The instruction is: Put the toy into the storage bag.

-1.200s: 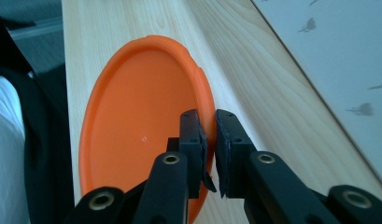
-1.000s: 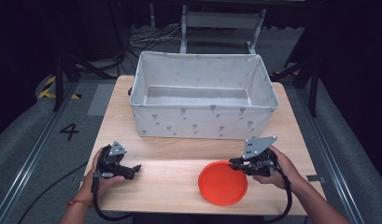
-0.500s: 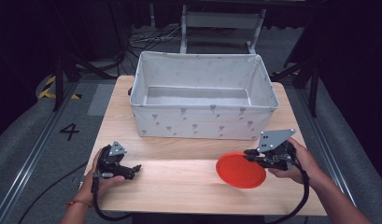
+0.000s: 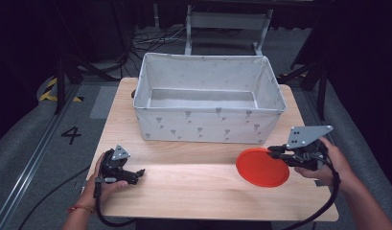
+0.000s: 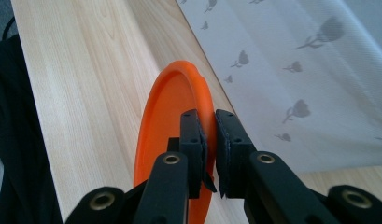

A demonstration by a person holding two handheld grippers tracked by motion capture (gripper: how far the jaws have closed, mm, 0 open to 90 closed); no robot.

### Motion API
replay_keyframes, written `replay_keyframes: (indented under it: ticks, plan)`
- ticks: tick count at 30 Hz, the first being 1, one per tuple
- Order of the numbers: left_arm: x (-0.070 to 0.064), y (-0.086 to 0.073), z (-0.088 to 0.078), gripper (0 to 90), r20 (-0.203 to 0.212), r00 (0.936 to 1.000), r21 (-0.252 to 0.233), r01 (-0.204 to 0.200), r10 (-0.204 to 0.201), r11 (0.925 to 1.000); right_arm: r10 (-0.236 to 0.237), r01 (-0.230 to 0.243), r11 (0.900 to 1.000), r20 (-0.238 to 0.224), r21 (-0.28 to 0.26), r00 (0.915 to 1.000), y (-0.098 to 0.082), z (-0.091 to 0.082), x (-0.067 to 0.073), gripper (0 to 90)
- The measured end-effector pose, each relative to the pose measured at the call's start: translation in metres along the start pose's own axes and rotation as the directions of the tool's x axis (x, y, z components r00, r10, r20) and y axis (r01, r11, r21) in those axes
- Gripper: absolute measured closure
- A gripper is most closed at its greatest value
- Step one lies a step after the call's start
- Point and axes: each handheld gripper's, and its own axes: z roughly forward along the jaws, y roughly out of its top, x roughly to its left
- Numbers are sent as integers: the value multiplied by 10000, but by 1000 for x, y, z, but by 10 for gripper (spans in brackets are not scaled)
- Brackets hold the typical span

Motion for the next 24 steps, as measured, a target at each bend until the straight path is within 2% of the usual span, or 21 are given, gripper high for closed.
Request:
replay_keyframes:
  ticks: [3, 9, 10, 14, 21, 24]
  plan:
    - [0, 0, 0, 5, -6, 10000, -3, 6, -6, 10000, 93, -92, 9999, 115, -117, 9999, 1, -16, -6, 826]
    - [0, 0, 0, 4, -2, 10000, -5, -3, 3, 10000, -86, 94, 9996, 256, -281, 9996, 9, -41, -13, 826]
    - [0, 0, 0, 4, 4, 10000, 1, 5, -5, 10000, -86, 94, 9996, 256, -281, 9996, 9, -41, -13, 826]
    - [0, 0, 0, 4, 25, 10000, 8, 16, -16, 10000, 42, 9, 9983, 873, -575, 9962, 18, -56, -16, 826]
    - [1, 0, 0, 2, 49, 10000, 9, -32, 32, 10000, -76, 132, 9986, 1059, -521, 9943, 36, -71, -25, 826]
    - [0, 0, 0, 2, 36, 10000, 18, -4, 4, 10000, -146, 226, 9974, 1138, -689, 9934, 48, -80, -31, 827]
